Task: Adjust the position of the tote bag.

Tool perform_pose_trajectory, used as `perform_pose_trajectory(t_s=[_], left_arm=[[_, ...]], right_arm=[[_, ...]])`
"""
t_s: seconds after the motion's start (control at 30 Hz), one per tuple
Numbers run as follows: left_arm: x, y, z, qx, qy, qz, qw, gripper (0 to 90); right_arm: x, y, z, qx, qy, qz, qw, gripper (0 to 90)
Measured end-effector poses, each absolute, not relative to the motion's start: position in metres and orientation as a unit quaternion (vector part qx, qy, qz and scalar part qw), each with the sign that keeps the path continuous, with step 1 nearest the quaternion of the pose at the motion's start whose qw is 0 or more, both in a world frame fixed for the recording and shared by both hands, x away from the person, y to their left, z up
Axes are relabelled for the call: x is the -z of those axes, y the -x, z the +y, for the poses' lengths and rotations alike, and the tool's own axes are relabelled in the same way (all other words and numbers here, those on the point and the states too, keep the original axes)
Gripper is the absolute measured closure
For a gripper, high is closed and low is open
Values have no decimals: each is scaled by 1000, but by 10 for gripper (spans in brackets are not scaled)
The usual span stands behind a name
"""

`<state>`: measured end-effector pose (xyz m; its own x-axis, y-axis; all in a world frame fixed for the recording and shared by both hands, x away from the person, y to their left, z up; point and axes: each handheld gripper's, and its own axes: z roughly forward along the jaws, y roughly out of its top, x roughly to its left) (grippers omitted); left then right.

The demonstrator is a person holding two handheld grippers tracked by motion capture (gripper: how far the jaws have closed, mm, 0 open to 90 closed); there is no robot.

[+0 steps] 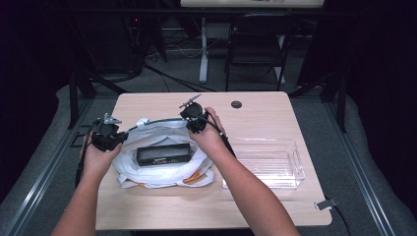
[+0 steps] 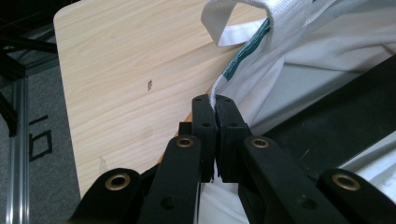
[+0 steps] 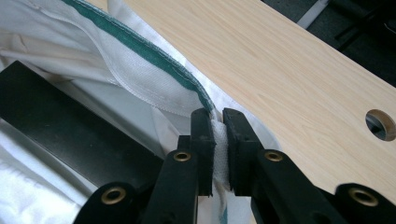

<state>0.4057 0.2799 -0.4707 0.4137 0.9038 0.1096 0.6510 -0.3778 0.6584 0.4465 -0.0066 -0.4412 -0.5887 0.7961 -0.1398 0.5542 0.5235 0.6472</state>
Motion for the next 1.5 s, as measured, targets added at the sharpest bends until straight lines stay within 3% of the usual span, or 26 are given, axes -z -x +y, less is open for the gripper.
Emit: perform_pose_trajectory(t_s=[1.5], left_arm=[[484, -426, 274, -229, -794, 500, 259, 885]], right_arm=[[465, -470, -4, -261, -411, 845, 222, 829]])
